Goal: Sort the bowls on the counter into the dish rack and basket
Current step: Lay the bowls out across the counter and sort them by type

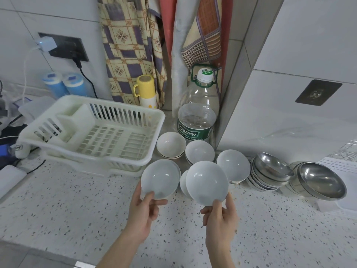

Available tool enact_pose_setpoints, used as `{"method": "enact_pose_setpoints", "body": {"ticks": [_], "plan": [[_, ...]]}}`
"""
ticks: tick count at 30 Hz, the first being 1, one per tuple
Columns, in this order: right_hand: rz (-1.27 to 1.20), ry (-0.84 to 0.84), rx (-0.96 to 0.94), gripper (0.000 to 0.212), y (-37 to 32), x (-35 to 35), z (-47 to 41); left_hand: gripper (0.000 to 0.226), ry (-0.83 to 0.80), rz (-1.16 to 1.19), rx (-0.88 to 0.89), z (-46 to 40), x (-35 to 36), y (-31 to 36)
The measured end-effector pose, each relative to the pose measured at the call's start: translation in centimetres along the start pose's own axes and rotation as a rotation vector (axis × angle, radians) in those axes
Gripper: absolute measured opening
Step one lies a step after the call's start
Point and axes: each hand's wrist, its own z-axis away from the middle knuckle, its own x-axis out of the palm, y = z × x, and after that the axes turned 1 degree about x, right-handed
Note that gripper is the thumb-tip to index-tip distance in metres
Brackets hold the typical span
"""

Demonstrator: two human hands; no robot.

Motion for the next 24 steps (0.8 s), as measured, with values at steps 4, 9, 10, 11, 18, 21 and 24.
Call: {"method": "enact_pose_setpoints", "body": {"ticks": [4, 9, 10, 11, 18, 21, 24], "plan": [[0.037, -0.063, 0.054, 0.048, 1.2, 0.5, 1.5, 0.046, 0.083, 0.014, 0.006, 1.4, -3.2, -0.4], [0.081, -0.194, 0.093, 0.048, 2.3, 2.4, 3.1, 0.046, 0.196, 0.013, 0.021, 2.2, -6.5, -0.3], [0.099, -0.218, 0.095, 0.049, 2.4, 2.9, 3.4, 0.047, 0.216, 0.014, 0.022, 2.2, -7.1, -0.2], [0.113, -0.242, 0.095, 0.049, 2.6, 3.5, 3.7, 0.049, 0.235, 0.015, 0.023, 2.3, -7.8, -0.1], [0.114, -0.351, 0.132, 0.058, 3.1, 7.8, 6.0, 0.053, 0.299, 0.004, 0.055, 1.9, -11.9, 1.8], [0.132, -0.354, 0.142, 0.054, 3.5, 9.7, 7.0, 0.055, 0.309, -0.006, 0.06, 1.2, -13.9, 2.8], [0.151, -0.338, 0.152, 0.055, 4.0, 11.8, 7.9, 0.057, 0.307, -0.03, 0.043, 0.3, -15.9, 3.9]]}}
